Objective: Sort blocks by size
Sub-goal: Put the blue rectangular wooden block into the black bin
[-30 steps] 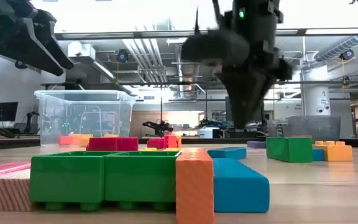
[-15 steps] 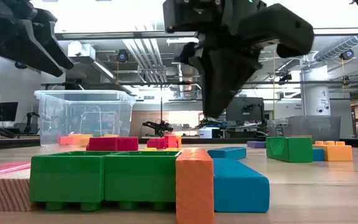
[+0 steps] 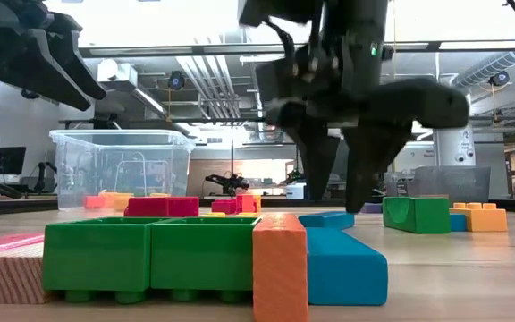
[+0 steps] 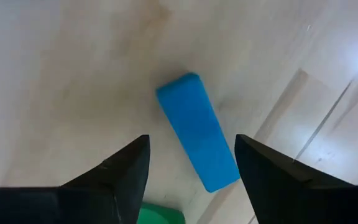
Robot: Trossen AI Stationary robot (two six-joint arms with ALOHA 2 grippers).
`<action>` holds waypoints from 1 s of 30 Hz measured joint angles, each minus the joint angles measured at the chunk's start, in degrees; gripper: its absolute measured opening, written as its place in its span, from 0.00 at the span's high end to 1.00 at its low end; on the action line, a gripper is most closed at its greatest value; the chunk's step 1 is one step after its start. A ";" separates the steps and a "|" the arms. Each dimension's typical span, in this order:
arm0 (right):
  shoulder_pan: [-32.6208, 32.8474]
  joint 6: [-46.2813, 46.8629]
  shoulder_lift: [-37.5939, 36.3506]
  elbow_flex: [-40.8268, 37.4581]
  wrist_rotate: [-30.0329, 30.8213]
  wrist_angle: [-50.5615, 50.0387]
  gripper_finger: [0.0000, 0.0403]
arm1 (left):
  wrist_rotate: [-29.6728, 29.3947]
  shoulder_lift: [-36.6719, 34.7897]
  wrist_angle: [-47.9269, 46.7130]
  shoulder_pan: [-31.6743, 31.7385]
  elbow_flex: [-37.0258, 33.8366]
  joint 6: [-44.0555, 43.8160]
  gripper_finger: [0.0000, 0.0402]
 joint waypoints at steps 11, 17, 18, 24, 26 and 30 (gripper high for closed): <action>-3.39 -4.88 0.00 -3.92 -2.86 6.54 0.67 | -0.97 0.00 0.45 0.00 0.00 -1.77 0.43; -4.25 -1.21 -0.11 -4.12 -4.38 7.66 0.79 | -1.38 0.78 0.51 0.00 -0.02 -2.83 0.43; -4.38 -0.31 -0.11 -4.12 -4.36 7.72 0.79 | -1.37 1.03 0.53 0.00 -0.02 -2.96 0.43; -5.89 0.81 -0.48 -1.93 -4.57 5.22 0.79 | -1.38 3.05 0.70 0.00 -0.04 -4.71 0.43; -7.36 1.84 -1.44 -0.27 -4.63 2.67 0.79 | -1.37 3.80 0.70 0.00 -0.04 -4.76 0.43; -12.54 5.48 -4.27 1.73 -4.50 -2.87 0.79 | -1.89 4.86 0.96 0.13 -0.04 -4.76 0.43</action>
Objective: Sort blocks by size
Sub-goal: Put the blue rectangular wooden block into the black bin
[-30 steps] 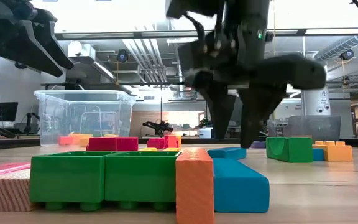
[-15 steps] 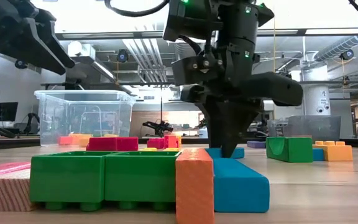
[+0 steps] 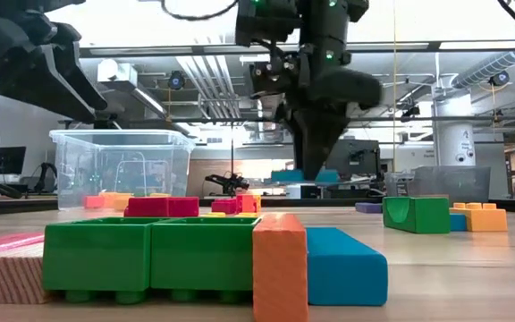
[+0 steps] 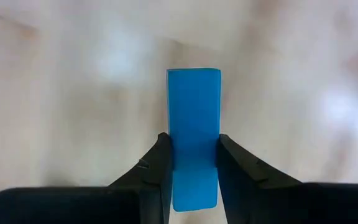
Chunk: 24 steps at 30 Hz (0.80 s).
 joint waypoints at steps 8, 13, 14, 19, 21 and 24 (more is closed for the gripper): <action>-15.84 17.07 -7.13 -0.14 12.09 -11.73 0.79 | -2.33 -0.64 -0.65 0.22 0.26 0.06 0.43; -25.64 33.08 -11.38 -0.36 28.54 -25.06 0.79 | -2.57 -0.66 -0.90 0.22 0.37 0.78 0.43; -27.63 37.48 -12.01 -0.38 30.77 -27.94 0.79 | -2.61 -0.66 -0.96 0.22 0.37 0.85 0.43; -36.10 48.24 -13.36 -3.77 34.39 -32.72 0.79 | -4.29 -0.68 -1.12 0.22 0.42 0.90 0.43; -38.58 47.60 -13.13 -5.81 34.24 -31.08 0.79 | -5.24 -0.68 -1.18 0.22 0.42 0.90 0.43; -42.20 48.04 -11.48 -8.96 34.29 -30.84 0.78 | -5.50 -0.70 -1.26 0.22 0.44 0.90 0.43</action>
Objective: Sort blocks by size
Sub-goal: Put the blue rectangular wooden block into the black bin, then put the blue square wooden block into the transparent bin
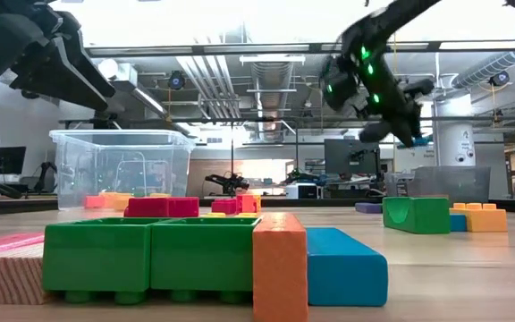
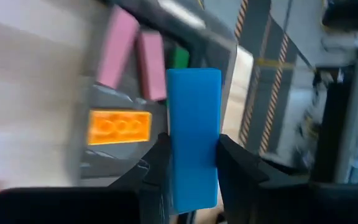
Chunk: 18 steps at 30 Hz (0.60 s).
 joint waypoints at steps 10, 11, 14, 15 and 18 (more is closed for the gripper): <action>1.15 -1.10 -1.00 -3.51 0.58 5.75 0.44 | 0.37 0.00 -0.11 0.00 0.35 -0.67 0.43; 2.48 -1.08 -1.76 -3.49 0.64 6.88 0.42 | 1.02 0.00 -0.12 0.00 0.74 -1.07 0.43; 7.95 -1.27 -3.57 -3.62 0.59 12.15 0.38 | 4.81 0.00 -0.10 0.00 2.39 -1.86 0.43; 10.28 -2.02 -4.32 -3.82 0.59 15.15 0.38 | 6.22 0.00 -0.13 0.00 3.07 -2.10 0.43; 17.60 -6.96 -6.06 -4.85 0.80 26.25 0.37 | 12.56 0.00 -0.31 -0.02 5.57 -2.56 0.43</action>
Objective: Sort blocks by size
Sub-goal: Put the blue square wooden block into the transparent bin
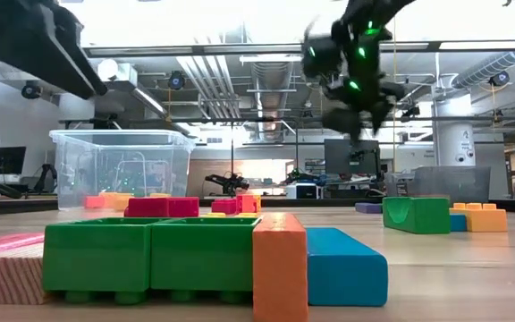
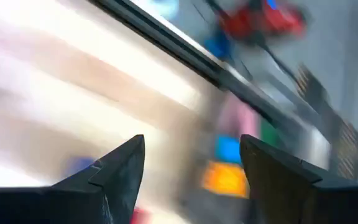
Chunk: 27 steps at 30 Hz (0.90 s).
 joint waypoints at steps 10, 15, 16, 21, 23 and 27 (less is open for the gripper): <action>19.10 -10.55 0.63 -2.74 3.71 25.73 0.46 | 20.54 -0.02 -3.31 -0.48 4.08 -9.81 0.43; 21.21 -10.97 0.98 -2.86 4.52 26.54 0.48 | 30.31 -0.02 -10.82 -1.84 3.87 -21.08 0.43; 21.17 -10.97 0.98 -3.01 4.52 26.57 0.48 | 32.54 -0.02 -12.15 -2.55 3.87 -22.99 0.43; 20.87 -11.06 0.98 -3.83 4.28 26.51 0.46 | 35.82 -0.02 -12.96 -7.17 3.83 -27.72 0.43; 20.75 -10.96 0.98 -4.25 4.03 26.51 0.45 | 35.79 0.07 -12.90 -8.72 3.78 -30.23 0.43; 20.75 -10.57 0.98 -4.99 3.68 26.53 0.43 | 33.61 1.60 -12.55 -11.82 3.48 -34.35 0.43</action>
